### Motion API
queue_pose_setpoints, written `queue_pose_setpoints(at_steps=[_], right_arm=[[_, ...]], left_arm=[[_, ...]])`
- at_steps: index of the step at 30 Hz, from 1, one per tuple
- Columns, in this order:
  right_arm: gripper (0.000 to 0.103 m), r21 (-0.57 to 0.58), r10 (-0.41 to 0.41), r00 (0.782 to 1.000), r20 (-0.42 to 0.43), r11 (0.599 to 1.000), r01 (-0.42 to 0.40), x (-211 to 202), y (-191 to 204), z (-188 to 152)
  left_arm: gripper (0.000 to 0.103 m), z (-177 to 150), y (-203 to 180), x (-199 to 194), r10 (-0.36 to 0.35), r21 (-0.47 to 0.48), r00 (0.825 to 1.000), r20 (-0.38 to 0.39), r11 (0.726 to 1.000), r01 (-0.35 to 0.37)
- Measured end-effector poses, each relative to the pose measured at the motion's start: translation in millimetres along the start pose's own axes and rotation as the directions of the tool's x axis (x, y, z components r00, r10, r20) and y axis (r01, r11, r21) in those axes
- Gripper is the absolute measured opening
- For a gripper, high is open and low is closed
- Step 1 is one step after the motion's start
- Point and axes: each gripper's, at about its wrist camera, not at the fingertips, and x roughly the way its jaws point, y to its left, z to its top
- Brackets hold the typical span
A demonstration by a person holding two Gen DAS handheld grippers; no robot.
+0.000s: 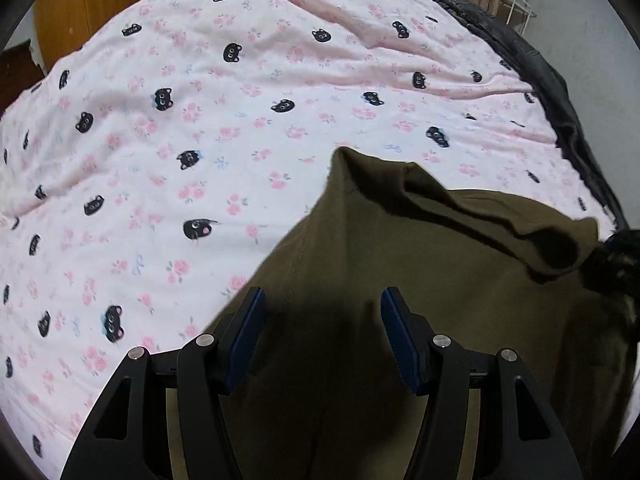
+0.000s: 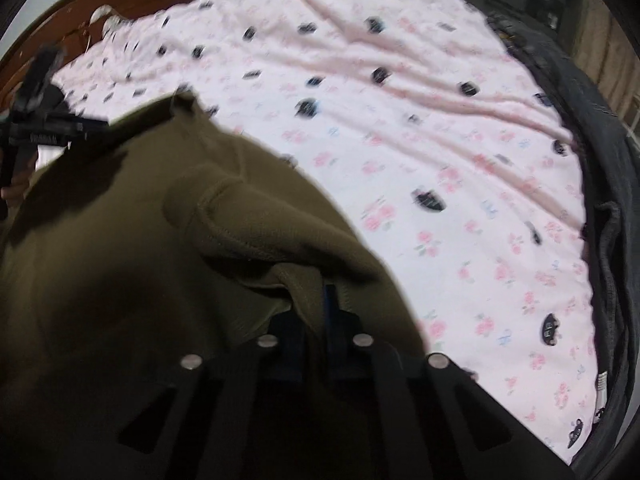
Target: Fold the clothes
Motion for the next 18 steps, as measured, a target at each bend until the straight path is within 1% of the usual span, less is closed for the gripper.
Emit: queue_pose_setpoints(at_steps=[4, 7, 8, 9, 10, 11, 12, 13, 14, 15, 16, 17, 18], right_arm=[[0.006, 0.04, -0.038, 0.998, 0.054, 0.999, 0.035, -18.0, -16.8, 9.7], [0.006, 0.095, -0.075, 0.993, 0.089, 0.993, 0.067, -25.2, -35.7, 19.6], [0.006, 0.119, -0.085, 0.992, 0.095, 0.99, 0.073, -25.2, -43.0, 22.9], [0.006, 0.144, -0.095, 0.99, 0.102, 0.986, 0.079, -25.2, -50.3, 26.2], [0.007, 0.161, -0.09, 0.991, 0.098, 0.984, 0.073, -22.0, -55.0, 28.8], [0.008, 0.158, -0.083, 0.994, 0.075, 0.985, 0.071, -14.9, -56.1, 29.0], [0.011, 0.151, -0.077, 0.996, 0.048, 0.986, 0.069, -7.1, -56.4, 28.7], [0.014, 0.143, -0.071, 0.997, 0.021, 0.987, 0.068, 0.8, -56.8, 28.3], [0.02, 0.136, -0.066, 0.998, -0.007, 0.989, 0.066, 8.7, -57.1, 28.0], [0.032, 0.142, -0.048, 0.999, -0.006, 0.989, 0.048, 10.9, -56.8, 26.6], [0.041, 0.157, -0.029, 0.999, 0.017, 0.987, 0.026, 8.7, -56.9, 25.8], [0.058, 0.176, -0.011, 0.998, 0.056, 0.984, 0.001, 3.8, -58.0, 25.1], [0.068, 0.193, -0.006, 0.996, 0.091, 0.981, -0.012, -0.4, -60.0, 26.4]], left_arm=[[0.055, -3.1, 5.1, 8.0, 0.034, 0.007, 0.999, -0.023, 0.999, -0.034], [0.055, -3.2, 11.1, 13.9, 0.042, 0.012, 0.998, -0.037, 0.999, -0.041], [0.048, -2.5, 12.5, 16.5, 0.035, 0.009, 0.998, -0.046, 0.999, -0.035], [0.037, -0.8, 15.2, 21.8, 0.023, -0.006, 0.998, -0.066, 1.0, -0.023], [0.007, 0.9, 19.0, 27.6, 0.007, -0.029, 0.996, -0.089, 1.0, -0.01], [0.004, 2.3, 23.0, 33.3, -0.009, -0.054, 0.994, -0.111, 0.999, 0.003], [0.004, 3.8, 27.0, 39.0, -0.025, -0.079, 0.991, -0.132, 0.997, 0.015], [0.004, 5.1, 31.0, 41.8, -0.035, -0.098, 0.99, -0.135, 0.995, 0.022], [0.004, 6.4, 34.0, 42.2, -0.036, -0.11, 0.991, -0.13, 0.994, 0.022], [0.004, 8.2, 37.0, 40.8, -0.033, -0.12, 0.992, -0.119, 0.993, 0.018], [0.004, 9.9, 39.4, 39.0, -0.026, -0.122, 0.994, -0.109, 0.992, 0.012], [0.004, 11.5, 41.4, 37.3, -0.018, -0.122, 0.995, -0.099, 0.993, 0.005], [0.004, 13.2, 43.6, 36.2, -0.01, -0.121, 0.996, -0.094, 0.993, -0.001]])
